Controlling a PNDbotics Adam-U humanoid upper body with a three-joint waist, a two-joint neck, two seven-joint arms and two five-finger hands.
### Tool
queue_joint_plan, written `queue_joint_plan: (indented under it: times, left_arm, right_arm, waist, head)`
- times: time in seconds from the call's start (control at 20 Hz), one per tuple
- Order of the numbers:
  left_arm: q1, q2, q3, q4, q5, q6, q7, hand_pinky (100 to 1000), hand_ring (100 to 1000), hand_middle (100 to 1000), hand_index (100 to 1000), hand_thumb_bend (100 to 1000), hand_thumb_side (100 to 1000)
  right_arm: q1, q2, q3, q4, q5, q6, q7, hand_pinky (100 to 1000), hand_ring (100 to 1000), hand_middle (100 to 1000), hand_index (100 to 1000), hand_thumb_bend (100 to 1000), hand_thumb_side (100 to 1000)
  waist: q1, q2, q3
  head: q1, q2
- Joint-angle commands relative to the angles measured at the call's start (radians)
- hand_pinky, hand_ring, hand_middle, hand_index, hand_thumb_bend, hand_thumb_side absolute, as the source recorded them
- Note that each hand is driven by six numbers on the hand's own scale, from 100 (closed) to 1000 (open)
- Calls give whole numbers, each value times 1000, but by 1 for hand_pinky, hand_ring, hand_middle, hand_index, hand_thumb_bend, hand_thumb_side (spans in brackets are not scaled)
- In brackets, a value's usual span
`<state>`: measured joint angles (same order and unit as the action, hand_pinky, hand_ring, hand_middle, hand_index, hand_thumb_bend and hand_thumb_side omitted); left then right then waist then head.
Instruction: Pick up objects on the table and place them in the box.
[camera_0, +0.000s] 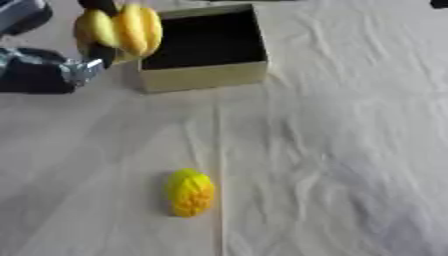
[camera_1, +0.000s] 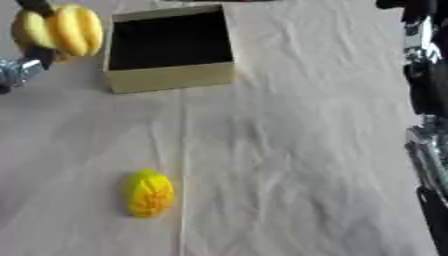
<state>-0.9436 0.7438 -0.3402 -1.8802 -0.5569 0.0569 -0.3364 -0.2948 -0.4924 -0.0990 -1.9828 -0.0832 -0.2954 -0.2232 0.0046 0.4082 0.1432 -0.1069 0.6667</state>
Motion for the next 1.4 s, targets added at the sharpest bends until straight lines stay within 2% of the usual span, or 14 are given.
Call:
queue_joint_plan:
  times: [0.05, 0.45, 0.75, 1.1, 1.3, 1.4]
  left_arm:
    - [-67, -26, 28, 103, -3, -26, 15, 614, 597, 508, 623, 100, 100]
    - [-205, -190, 47, 459, -143, -124, 98, 615, 597, 512, 628, 100, 100]
    - [-249, -290, 64, 706, -264, -199, 134, 625, 607, 521, 636, 100, 100]
    - [-249, -328, 68, 813, -292, -284, 127, 653, 626, 540, 653, 100, 100]
    - [-261, -349, 91, 860, -325, -287, 153, 688, 670, 582, 691, 100, 100]
    - [-265, -354, 100, 879, -353, -280, 170, 722, 725, 633, 737, 142, 100]
  right_arm:
    - [-14, -30, -5, -17, -12, -4, 4, 859, 649, 706, 788, 100, 569]
    - [-47, -40, 2, -17, -22, -20, 12, 857, 651, 706, 789, 100, 543]
    - [-59, -30, 8, -17, -37, -20, 21, 857, 651, 706, 789, 100, 546]
    - [-51, -20, 6, -17, -39, -14, 16, 859, 650, 706, 789, 100, 563]
    - [-49, -11, 8, -17, -42, -10, 20, 859, 649, 705, 787, 100, 565]
    - [-48, -9, 8, -17, -44, -9, 21, 859, 649, 705, 786, 100, 563]
  waist:
    - [0, -16, -6]
    - [-8, -15, -42]
    - [-7, -14, -65]
    - [-2, -10, -75]
    - [-2, -8, -79]
    - [-2, -8, -80]
  head:
    - [10, -18]
    - [72, -29]
    - [99, -31]
    - [103, -29]
    - [103, -30]
    - [101, -31]
